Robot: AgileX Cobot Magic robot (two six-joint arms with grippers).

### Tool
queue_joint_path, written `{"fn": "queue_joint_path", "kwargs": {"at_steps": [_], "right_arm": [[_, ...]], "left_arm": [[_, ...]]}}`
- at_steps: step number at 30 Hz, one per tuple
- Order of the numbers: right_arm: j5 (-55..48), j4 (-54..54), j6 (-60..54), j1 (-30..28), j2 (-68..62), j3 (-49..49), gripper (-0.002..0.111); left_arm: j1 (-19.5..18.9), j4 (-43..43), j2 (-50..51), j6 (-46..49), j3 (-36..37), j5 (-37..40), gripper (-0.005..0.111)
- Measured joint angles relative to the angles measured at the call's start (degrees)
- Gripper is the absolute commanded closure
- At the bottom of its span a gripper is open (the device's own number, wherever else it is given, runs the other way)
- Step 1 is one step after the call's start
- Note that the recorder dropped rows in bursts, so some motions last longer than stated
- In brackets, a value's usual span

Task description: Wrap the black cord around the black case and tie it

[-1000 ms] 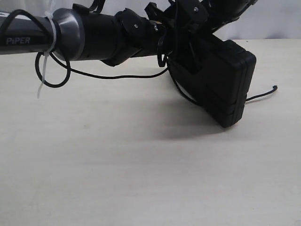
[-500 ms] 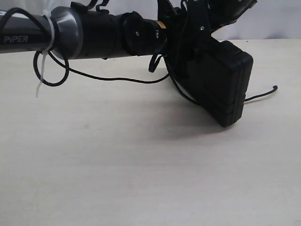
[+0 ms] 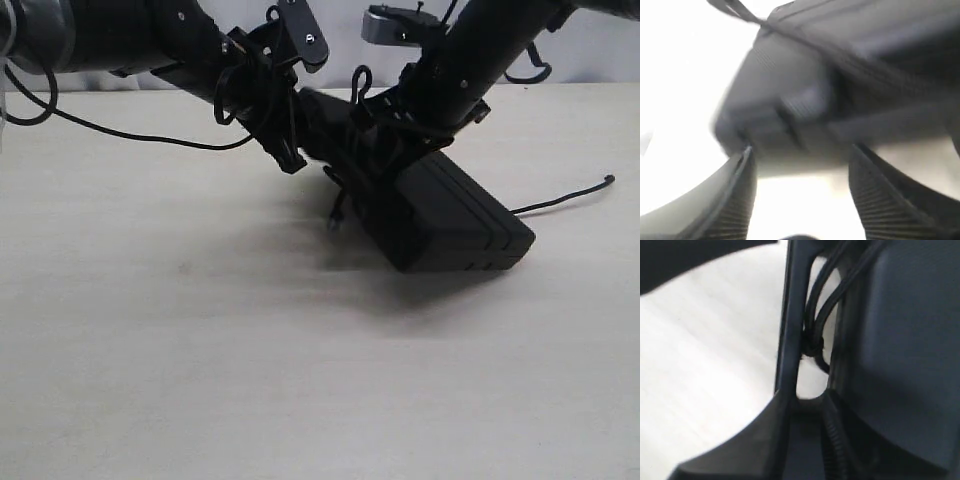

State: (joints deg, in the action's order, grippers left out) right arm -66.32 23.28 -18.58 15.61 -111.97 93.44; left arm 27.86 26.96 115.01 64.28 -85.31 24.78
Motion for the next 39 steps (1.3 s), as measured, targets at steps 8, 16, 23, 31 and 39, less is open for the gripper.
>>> {"fn": "queue_joint_path", "kwargs": {"at_steps": [8,16,23,31,39], "right_arm": [[5.63,0.77,-2.32,0.0,-0.18,-3.56,0.086],[12.39,-9.06,2.9,1.39,0.63,-3.56,0.085],[14.78,-20.09,11.03,3.53,2.25,-3.56,0.072],[14.34,-21.39,15.59,-2.47,2.25,-3.56,0.063],[19.67,-19.25,16.09,-16.3,2.25,-10.04,0.063]], "left_arm": [[-1.1,-1.06,-0.11,-1.12,0.0,3.16,0.054],[-1.59,-2.08,0.62,-19.11,0.0,3.29,0.054],[-8.78,3.29,4.82,-53.96,0.0,2.29,0.054],[-8.59,42.22,9.15,-26.2,0.0,3.67,0.054],[-4.54,45.08,11.92,-17.93,0.0,-6.3,0.103]]}}
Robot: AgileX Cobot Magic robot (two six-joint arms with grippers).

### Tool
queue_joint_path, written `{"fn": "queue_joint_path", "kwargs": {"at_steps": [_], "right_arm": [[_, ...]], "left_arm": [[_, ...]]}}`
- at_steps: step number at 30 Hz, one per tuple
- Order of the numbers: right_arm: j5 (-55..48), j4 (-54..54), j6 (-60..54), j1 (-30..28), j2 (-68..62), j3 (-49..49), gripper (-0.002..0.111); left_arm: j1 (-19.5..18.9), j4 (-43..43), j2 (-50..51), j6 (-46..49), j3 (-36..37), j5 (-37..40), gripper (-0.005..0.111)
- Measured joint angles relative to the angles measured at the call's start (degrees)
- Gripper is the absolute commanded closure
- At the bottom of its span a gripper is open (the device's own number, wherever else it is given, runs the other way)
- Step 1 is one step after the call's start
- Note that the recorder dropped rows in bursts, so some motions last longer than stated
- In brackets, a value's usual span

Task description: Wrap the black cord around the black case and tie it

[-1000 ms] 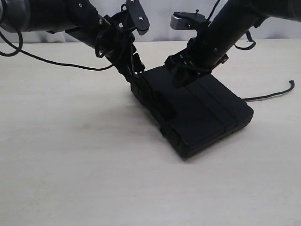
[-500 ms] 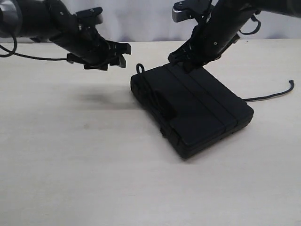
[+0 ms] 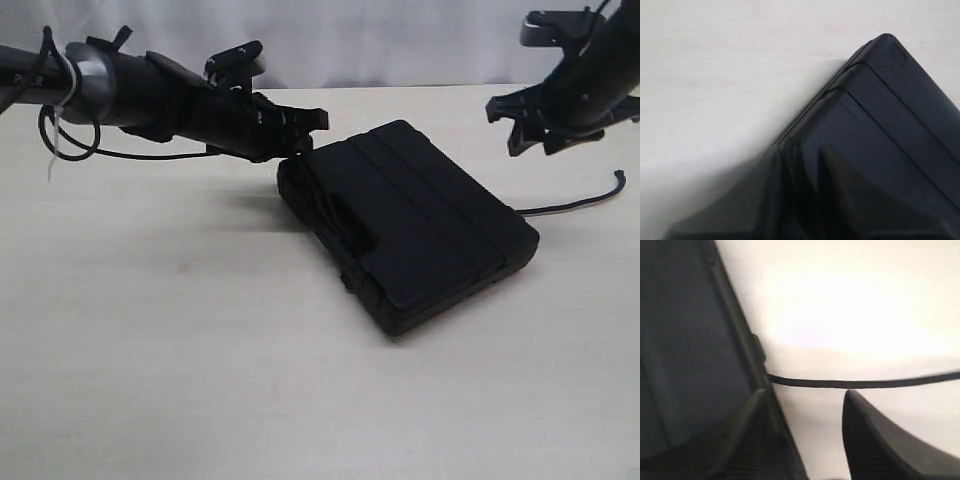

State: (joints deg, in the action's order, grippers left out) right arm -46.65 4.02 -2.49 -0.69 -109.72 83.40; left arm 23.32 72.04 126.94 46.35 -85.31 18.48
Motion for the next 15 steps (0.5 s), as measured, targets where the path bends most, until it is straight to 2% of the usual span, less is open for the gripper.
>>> {"fn": "queue_joint_path", "kwargs": {"at_steps": [1,6,15], "right_arm": [[1.11,0.12,0.12,-1.11,0.0,-1.05,0.063],[4.18,0.5,0.49,-6.13,0.0,-4.51,0.064],[4.86,1.68,0.12,-7.85,-1.17,-4.89,0.064]], "left_arm": [[0.24,0.0,0.13,1.43,0.0,-0.1,0.107],[1.11,0.64,0.13,7.5,-0.52,0.8,0.107],[3.34,4.88,0.13,20.17,-8.51,14.22,0.107]]}}
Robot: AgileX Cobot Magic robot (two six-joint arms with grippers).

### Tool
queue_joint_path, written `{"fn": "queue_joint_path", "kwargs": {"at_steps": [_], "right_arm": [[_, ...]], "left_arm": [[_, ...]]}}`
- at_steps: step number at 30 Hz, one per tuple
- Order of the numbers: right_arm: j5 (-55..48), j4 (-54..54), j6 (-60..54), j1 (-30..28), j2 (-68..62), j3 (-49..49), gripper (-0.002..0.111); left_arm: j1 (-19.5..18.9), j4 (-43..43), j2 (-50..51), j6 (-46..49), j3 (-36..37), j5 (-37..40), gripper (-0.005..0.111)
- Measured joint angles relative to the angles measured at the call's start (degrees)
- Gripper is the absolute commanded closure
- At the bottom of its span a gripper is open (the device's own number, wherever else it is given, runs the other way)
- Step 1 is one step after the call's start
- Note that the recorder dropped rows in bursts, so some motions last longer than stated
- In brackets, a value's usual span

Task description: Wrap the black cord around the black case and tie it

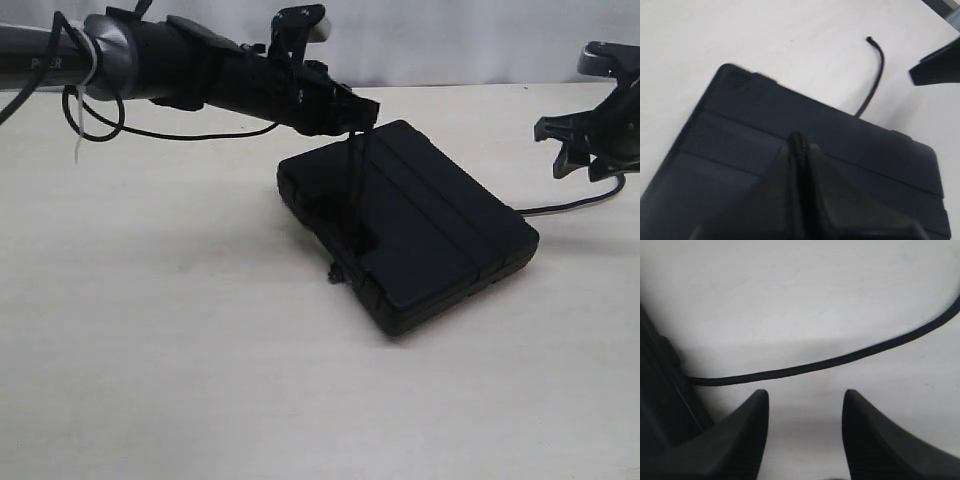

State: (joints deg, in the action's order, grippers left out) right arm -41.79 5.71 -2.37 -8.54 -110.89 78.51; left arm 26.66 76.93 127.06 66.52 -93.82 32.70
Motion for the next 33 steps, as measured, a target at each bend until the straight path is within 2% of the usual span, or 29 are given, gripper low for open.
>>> {"fn": "queue_joint_path", "kwargs": {"at_steps": [5,15,20,25,27,33], "right_arm": [[-0.19,-1.46,0.33,-1.26,-1.73,0.0,0.064],[0.54,1.15,1.66,-10.88,-3.27,-1.21,0.063],[2.09,3.91,1.66,-11.32,-6.55,-1.21,0.063],[4.95,12.4,-2.91,-11.32,-9.47,-0.6,0.063],[5.08,14.86,-4.65,-11.32,-10.34,-0.06,0.063],[5.43,17.02,-6.78,-11.32,-10.75,0.4,0.063]], "left_arm": [[2.69,0.1,0.0,7.06,-1.69,2.22,0.107],[5.31,0.1,0.0,22.32,-1.81,3.62,0.107],[5.31,0.1,0.0,26.06,-1.81,5.89,0.107],[5.31,0.1,0.0,33.12,-1.81,11.52,0.105],[5.31,-0.03,0.0,35.97,-1.81,12.88,0.095],[5.31,-0.14,0.09,40.75,-1.81,14.27,0.042]]}}
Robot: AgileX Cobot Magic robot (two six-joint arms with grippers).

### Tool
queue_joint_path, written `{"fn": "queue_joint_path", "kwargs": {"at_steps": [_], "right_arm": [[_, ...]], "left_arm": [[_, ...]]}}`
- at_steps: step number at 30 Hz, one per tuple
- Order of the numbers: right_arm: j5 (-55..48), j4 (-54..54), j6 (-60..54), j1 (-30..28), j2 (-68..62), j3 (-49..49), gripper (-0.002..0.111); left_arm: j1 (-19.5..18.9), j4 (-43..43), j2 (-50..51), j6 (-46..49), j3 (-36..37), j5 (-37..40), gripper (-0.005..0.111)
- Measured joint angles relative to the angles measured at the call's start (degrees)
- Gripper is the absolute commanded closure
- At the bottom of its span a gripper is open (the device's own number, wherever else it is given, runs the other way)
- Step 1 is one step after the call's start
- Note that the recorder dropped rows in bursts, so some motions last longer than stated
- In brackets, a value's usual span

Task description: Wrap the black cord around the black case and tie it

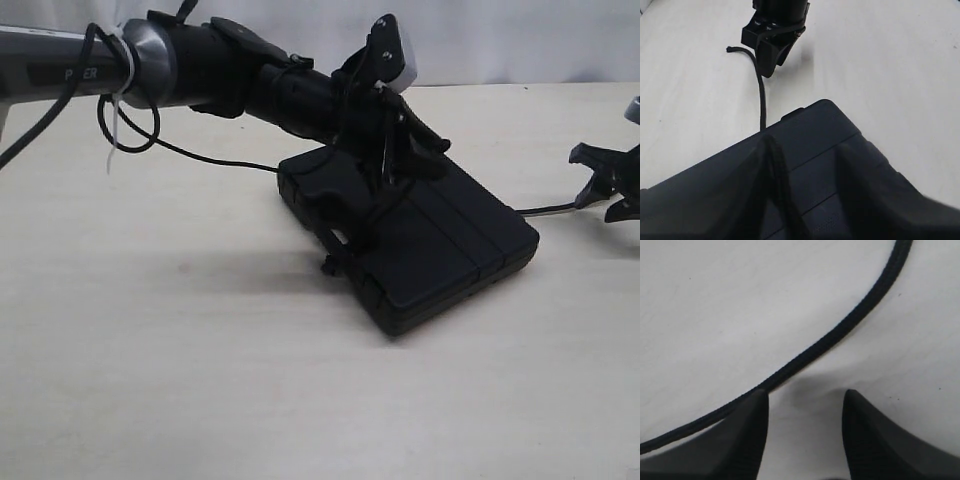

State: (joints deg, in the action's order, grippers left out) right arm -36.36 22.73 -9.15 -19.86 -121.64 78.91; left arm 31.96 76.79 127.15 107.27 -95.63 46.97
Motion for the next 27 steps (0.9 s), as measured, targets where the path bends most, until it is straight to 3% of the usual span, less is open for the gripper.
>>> {"fn": "queue_joint_path", "kwargs": {"at_steps": [4,9,17,21,24,27], "right_arm": [[-0.23,0.13,-0.57,0.0,0.0,0.03,0.063],[-1.85,0.13,-0.95,0.0,0.0,0.03,0.063],[-4.8,0.48,-1.45,0.0,0.0,2.04,0.063],[-5.87,0.55,-1.7,0.0,0.0,2.59,0.063],[-6.36,0.55,-1.91,0.0,0.0,2.69,0.063],[-6.64,0.55,-1.94,0.0,0.0,2.7,0.063]], "left_arm": [[0.04,0.0,0.0,0.6,0.0,0.09,0.03],[0.14,-4.17,-0.39,-1.08,0.0,0.22,0.03],[0.14,-18.68,-1.1,-15.85,-0.1,-5.62,0.03],[0.14,-20.27,-0.59,-20.06,0.25,-4.65,0.03],[0.27,-20.39,-0.59,-20.72,1.27,-3.33,0.033],[0.65,-21.34,-0.23,-21.36,2.32,-3.2,0.046]]}}
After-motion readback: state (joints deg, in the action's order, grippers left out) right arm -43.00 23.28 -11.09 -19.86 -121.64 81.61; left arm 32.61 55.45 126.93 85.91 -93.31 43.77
